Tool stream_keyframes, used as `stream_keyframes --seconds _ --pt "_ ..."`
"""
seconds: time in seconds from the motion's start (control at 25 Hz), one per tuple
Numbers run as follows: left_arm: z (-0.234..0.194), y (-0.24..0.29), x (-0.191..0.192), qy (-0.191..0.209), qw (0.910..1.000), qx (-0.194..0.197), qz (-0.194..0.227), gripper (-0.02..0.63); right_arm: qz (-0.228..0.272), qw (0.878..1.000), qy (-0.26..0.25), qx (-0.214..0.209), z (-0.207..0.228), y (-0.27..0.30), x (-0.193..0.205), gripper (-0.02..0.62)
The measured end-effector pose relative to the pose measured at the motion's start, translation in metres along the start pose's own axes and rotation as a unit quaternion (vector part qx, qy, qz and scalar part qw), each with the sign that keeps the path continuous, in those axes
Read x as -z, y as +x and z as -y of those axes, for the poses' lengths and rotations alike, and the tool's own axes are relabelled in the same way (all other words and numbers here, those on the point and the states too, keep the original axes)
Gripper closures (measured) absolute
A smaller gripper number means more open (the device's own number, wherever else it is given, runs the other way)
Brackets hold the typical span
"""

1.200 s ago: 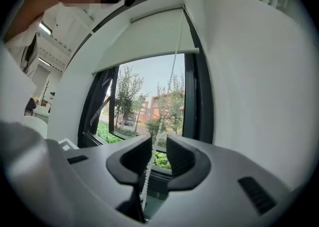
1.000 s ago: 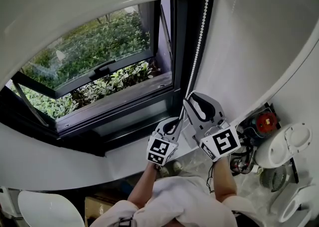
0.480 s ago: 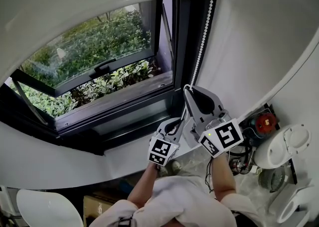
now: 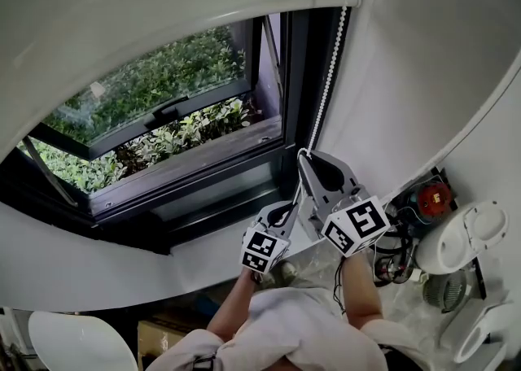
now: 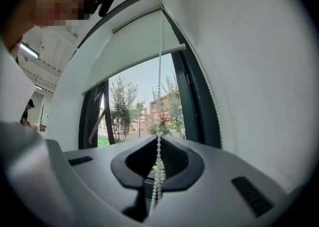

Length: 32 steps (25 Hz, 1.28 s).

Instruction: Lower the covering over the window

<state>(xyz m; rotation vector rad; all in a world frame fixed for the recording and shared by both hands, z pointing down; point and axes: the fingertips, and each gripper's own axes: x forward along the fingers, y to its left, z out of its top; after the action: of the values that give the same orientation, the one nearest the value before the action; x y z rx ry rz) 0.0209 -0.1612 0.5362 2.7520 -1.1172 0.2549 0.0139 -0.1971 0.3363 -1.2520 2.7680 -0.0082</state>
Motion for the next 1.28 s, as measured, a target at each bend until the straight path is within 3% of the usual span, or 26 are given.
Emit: stream_keyframes --seconds 1.28 --pt "-0.002 0.012 0.114 -0.050 0.9943 0.012 -0.094 0.592 -0.102 0.991 0.091 0.009 0.011 -0.001 0.123 0.589"
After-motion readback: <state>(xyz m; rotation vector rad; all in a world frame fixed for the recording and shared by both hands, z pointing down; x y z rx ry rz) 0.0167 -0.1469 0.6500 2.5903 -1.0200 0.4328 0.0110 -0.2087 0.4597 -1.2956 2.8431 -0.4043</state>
